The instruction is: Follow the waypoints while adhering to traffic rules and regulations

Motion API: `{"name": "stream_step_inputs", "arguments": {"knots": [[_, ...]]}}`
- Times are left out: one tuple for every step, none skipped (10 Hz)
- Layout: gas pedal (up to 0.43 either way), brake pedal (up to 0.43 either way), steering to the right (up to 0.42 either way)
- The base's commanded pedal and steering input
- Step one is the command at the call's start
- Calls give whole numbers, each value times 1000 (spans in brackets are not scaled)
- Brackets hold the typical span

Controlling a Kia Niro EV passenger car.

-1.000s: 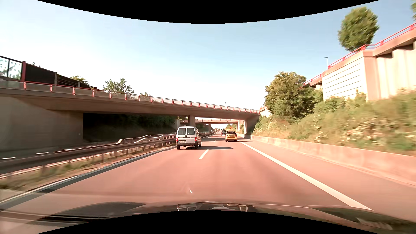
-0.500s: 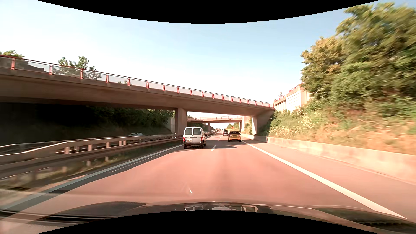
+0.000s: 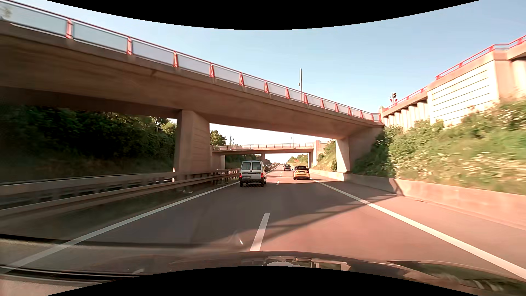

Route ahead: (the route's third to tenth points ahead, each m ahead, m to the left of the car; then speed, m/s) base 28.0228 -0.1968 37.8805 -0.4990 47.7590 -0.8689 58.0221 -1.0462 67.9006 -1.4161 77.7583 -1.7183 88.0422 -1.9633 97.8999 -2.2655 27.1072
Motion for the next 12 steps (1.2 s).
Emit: {"name": "stream_step_inputs", "arguments": {"knots": [[280,6,-2],[240,6,-1],[228,6,-1],[209,6,0],[197,6,0],[197,6,1],[189,6,1],[189,6,2],[189,6,2],[189,6,1],[189,6,1],[189,6,1]]}}
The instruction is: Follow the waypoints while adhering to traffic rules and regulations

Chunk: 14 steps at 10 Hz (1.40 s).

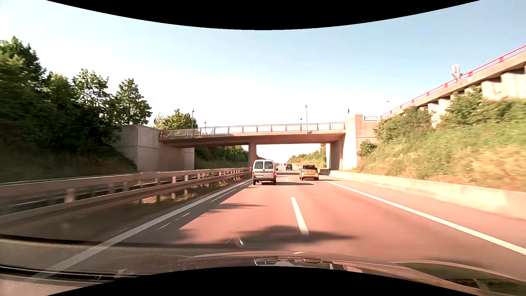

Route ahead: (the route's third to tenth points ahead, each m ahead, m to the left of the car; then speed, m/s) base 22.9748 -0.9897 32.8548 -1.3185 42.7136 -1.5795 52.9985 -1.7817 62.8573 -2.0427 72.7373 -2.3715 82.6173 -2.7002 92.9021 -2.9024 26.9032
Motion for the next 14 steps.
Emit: {"name": "stream_step_inputs", "arguments": {"knots": [[189,6,0],[189,6,1],[197,6,1],[197,6,0],[197,6,0],[197,6,1],[197,6,1],[197,6,1],[197,6,0],[197,6,0],[197,6,0],[197,6,1],[197,6,1],[197,6,0]]}}
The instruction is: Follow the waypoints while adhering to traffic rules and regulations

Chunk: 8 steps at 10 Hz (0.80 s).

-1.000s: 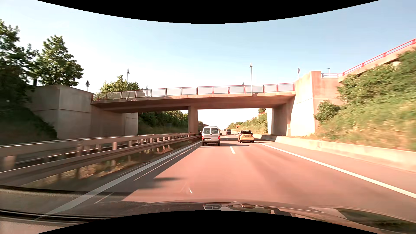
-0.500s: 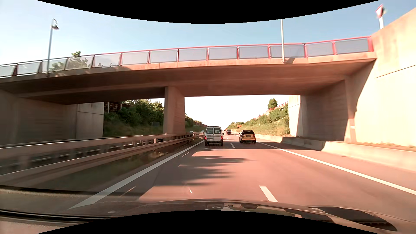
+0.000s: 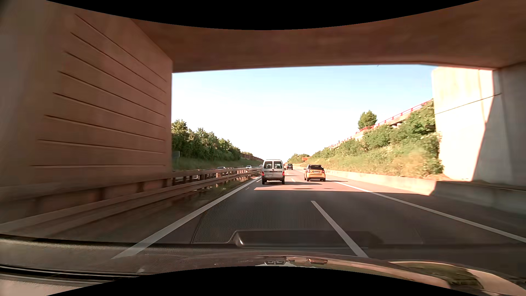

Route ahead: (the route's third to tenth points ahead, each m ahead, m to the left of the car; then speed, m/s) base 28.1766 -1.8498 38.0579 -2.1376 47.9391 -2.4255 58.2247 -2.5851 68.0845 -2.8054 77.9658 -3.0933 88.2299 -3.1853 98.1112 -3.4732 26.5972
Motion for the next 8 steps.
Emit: {"name": "stream_step_inputs", "arguments": {"knots": [[197,6,0],[197,6,0],[209,6,1],[209,6,0],[209,6,0],[209,6,0],[209,6,1],[209,6,1]]}}
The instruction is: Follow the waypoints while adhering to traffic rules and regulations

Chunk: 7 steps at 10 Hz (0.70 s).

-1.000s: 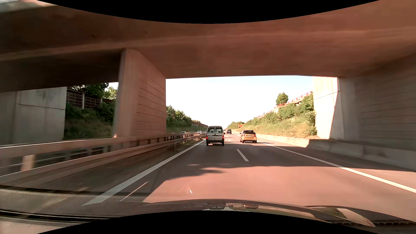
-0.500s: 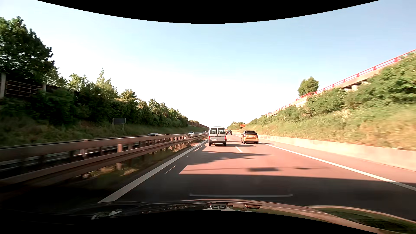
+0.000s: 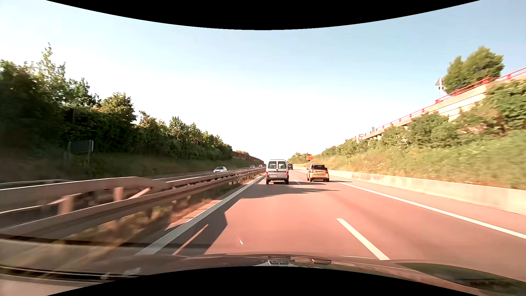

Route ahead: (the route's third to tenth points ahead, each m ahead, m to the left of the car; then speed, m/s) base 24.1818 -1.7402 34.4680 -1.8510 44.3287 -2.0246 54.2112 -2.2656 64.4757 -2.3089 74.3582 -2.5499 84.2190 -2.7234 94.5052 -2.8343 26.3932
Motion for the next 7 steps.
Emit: {"name": "stream_step_inputs", "arguments": {"knots": [[209,6,0],[209,6,1],[209,6,1],[209,6,1],[220,6,1],[240,6,1],[248,6,1]]}}
